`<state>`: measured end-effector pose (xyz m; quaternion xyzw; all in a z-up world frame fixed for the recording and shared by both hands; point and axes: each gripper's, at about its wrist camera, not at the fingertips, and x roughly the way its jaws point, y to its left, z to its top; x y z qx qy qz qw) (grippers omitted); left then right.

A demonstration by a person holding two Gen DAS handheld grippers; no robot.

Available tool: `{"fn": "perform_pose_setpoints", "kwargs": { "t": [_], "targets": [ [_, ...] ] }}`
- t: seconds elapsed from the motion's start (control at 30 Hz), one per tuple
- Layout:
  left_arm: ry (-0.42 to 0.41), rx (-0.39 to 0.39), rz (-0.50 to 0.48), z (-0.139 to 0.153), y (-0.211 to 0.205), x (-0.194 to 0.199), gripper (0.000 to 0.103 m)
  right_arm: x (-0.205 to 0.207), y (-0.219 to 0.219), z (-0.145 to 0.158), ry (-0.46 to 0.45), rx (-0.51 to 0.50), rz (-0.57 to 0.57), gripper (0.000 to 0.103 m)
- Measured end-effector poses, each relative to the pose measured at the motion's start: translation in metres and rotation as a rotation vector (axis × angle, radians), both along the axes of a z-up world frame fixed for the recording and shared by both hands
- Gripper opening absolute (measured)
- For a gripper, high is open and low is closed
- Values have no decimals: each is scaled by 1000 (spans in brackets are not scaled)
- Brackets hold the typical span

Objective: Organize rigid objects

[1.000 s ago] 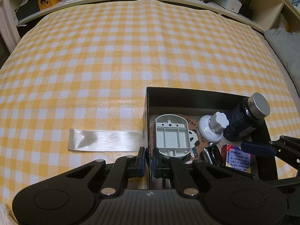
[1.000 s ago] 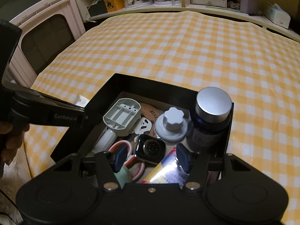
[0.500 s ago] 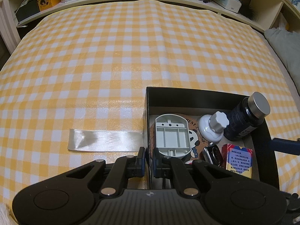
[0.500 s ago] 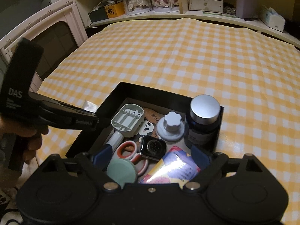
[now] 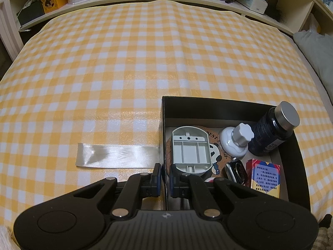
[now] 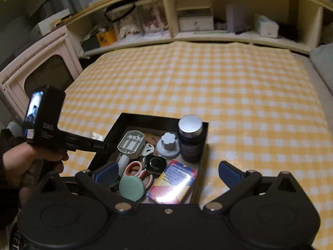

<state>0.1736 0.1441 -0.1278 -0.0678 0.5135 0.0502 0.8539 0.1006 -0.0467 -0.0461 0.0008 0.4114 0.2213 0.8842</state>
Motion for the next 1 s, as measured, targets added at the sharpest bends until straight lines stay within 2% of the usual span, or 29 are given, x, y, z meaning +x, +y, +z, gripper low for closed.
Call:
{"fn": "perform_pose_setpoints", "kwargs": {
  "t": [0.13, 0.23, 0.3, 0.43, 0.5, 0.6, 0.8, 0.93, 1.0],
  "targets": [
    [0, -1, 1, 0, 0, 0, 8, -19, -9, 11, -30, 23, -29, 103],
    [5, -5, 13, 0, 0, 0, 18, -37, -14, 15, -49, 31, -53, 103],
    [9, -6, 24, 2, -1, -3, 41, -47, -17, 14, -58, 25, -66, 103],
    [-12, 4, 30, 18, -10, -18, 55, -62, -20, 12, -76, 5, -80, 103],
    [-37, 6, 20, 30, -19, -30, 68, -67, -23, 12, -82, -2, -89, 103],
    [-85, -4, 8, 51, -30, -50, 80, -73, -29, 14, -97, -4, -108, 103],
    [-186, 0, 16, 89, -39, -97, 87, -81, -39, 17, -121, -19, -153, 103],
    [-227, 24, 29, 105, -45, -123, 89, -85, -43, 18, -131, -31, -162, 103],
    [-243, 34, 33, 109, -49, -136, 94, -86, -45, 19, -141, -33, -168, 103]
  ]
}}
